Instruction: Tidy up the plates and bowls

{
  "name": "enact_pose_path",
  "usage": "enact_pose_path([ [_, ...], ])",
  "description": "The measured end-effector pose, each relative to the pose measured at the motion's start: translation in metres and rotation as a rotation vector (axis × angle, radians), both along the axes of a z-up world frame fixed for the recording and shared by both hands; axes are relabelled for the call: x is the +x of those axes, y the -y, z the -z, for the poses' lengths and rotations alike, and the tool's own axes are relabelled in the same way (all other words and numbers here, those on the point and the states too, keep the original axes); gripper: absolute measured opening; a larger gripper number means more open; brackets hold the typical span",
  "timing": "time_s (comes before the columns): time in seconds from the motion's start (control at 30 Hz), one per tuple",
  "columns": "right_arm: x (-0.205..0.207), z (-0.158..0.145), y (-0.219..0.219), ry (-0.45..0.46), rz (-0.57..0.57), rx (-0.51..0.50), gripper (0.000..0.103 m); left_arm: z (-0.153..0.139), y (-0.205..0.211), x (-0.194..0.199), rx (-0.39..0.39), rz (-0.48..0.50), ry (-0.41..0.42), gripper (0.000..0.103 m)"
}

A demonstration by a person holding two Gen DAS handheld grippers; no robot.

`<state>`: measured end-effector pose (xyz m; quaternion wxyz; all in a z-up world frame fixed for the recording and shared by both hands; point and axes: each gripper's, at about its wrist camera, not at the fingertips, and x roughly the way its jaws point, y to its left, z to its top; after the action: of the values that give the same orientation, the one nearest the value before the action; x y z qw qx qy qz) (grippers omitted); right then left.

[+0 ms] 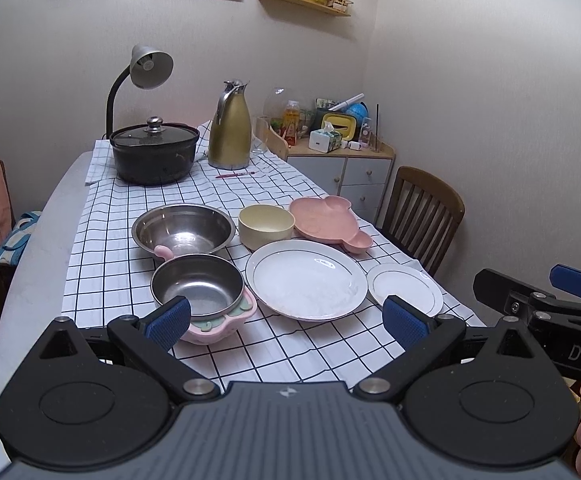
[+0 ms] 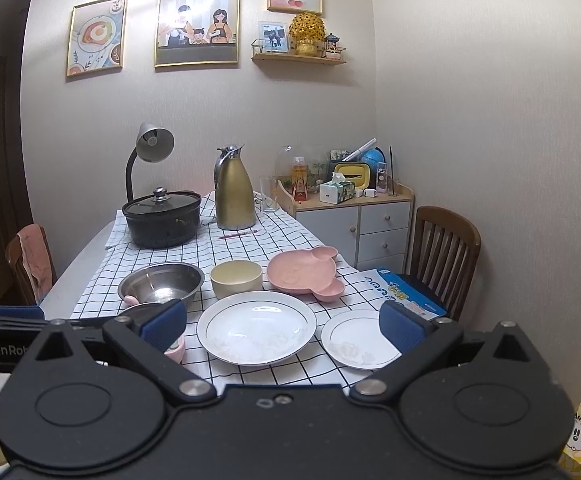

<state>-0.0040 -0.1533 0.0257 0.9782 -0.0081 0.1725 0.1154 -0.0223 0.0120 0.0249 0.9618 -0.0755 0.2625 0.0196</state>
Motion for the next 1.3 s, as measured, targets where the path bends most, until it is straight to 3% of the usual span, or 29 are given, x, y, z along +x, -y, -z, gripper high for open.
enact_pose_path([
  [0.27,0.024,0.006,0.001,-0.036,-0.025,-0.007,0.103,0.011,0.002,0.026,-0.013,-0.020,-0.052,0.103],
  [0.53,0.077,0.018,0.013,-0.116,-0.087,-0.031,0.103,0.031,0.014,0.076,-0.046,-0.074,-0.136,0.103],
  [1.03,0.244,0.060,0.020,-0.305,-0.350,-0.152,0.100,0.087,0.028,0.182,-0.171,-0.271,-0.351,0.102],
  [1.3,0.334,0.091,0.003,-0.502,-0.461,-0.182,0.090,0.113,0.021,0.210,-0.275,-0.402,-0.409,0.098],
])
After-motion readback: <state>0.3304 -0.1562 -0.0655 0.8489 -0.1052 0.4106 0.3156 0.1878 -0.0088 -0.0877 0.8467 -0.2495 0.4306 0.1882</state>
